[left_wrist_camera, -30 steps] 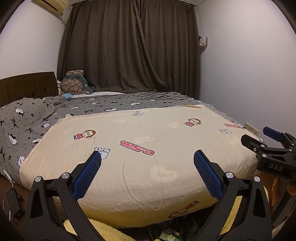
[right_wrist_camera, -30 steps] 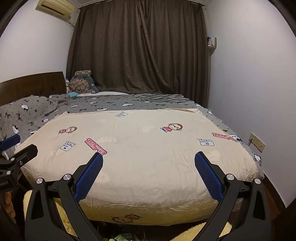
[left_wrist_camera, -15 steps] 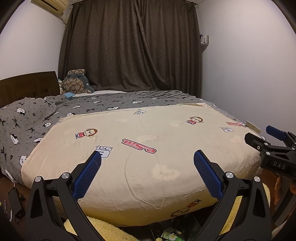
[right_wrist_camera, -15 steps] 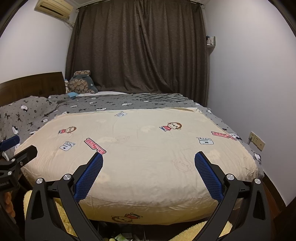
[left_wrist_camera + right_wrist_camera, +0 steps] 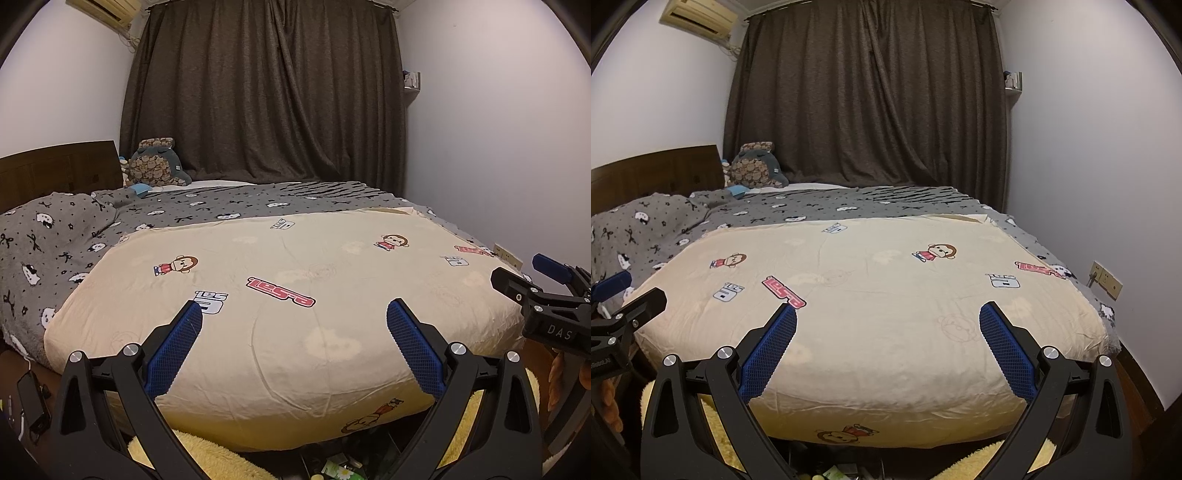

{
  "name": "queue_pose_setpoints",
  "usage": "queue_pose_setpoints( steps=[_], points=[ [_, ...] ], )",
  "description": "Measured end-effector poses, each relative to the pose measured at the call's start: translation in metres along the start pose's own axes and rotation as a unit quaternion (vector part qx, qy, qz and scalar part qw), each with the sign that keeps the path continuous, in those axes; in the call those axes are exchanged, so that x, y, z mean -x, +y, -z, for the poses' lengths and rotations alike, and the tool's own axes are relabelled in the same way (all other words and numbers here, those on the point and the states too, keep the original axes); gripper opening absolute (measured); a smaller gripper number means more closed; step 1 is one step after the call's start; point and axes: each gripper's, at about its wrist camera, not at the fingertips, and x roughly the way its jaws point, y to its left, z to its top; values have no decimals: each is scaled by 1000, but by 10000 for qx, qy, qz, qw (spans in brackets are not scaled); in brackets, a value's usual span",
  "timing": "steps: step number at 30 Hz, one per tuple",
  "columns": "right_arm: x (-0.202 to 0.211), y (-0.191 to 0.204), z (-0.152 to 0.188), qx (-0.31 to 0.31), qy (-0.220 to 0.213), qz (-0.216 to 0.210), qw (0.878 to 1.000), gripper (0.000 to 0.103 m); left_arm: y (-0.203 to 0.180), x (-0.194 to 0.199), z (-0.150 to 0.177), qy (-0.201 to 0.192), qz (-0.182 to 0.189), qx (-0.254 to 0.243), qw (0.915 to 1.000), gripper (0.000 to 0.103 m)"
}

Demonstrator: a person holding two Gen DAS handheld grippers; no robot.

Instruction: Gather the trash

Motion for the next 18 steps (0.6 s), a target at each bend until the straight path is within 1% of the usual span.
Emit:
queue_pose_setpoints(
  steps=[18],
  points=[
    [0,4,0,7,1,-32,10000,99,3,0,-1,-7,-101,56,9999,95]
  ],
)
